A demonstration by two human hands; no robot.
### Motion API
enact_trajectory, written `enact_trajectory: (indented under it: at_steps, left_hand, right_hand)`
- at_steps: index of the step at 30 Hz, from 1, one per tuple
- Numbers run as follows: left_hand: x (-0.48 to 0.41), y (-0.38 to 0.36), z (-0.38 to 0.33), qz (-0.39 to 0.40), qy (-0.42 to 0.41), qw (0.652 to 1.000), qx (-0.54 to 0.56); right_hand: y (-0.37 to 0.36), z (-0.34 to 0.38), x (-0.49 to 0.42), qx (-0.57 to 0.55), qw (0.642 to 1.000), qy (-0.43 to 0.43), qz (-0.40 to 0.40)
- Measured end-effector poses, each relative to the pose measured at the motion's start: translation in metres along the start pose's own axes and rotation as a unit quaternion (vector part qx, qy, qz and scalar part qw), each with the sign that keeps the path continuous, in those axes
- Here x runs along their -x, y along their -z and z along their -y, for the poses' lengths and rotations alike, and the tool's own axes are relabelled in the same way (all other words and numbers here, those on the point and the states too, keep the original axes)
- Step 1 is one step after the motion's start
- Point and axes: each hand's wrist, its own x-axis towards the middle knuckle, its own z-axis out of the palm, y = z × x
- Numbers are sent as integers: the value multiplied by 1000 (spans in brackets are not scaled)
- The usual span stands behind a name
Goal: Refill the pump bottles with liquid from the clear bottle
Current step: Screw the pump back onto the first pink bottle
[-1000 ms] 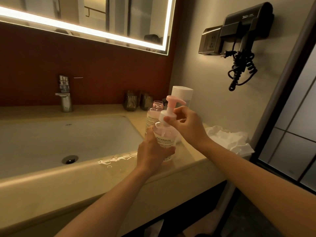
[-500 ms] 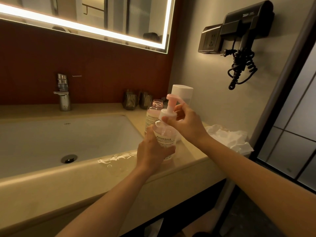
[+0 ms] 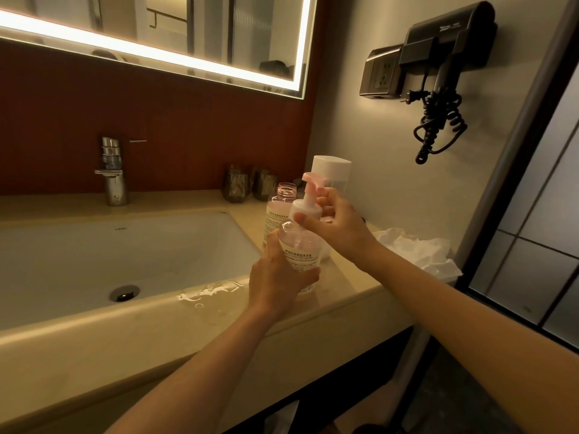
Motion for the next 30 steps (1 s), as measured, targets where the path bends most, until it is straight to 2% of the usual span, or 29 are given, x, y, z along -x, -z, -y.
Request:
enact_trajectory:
  at_steps: [3,7,11,14,16,20,26,30]
  left_hand:
    - [0,0,0,0,2,1000,0]
    - [0,0,0,-2,0,1000,3]
    - [0,0,0,0,-2,1000,3]
    - [1,1,0,-3,-6,1000,7]
    - [0,0,0,-4,-8,1000,8]
    - [1,0,1,-3,-9,1000,9]
    - [0,-1,2,-5,-13,1000,6]
    - [0,-1,2,-2,-13,1000,6]
  right_hand:
    - [2,0,3,-33,999,16,11]
    - [-3,-2,1,27,998,30,-51]
    - [-4,-5,-3,35,999,17,1]
    - [0,-4,2,-53,998,9,37]
    - [1,-3,4,-57,998,23,14]
    - [-3,-5,0,19,996,38,-80]
    - [-5,-6,3,-36,999,34,-1]
    - [-6,-7,1,10,998,36,-58]
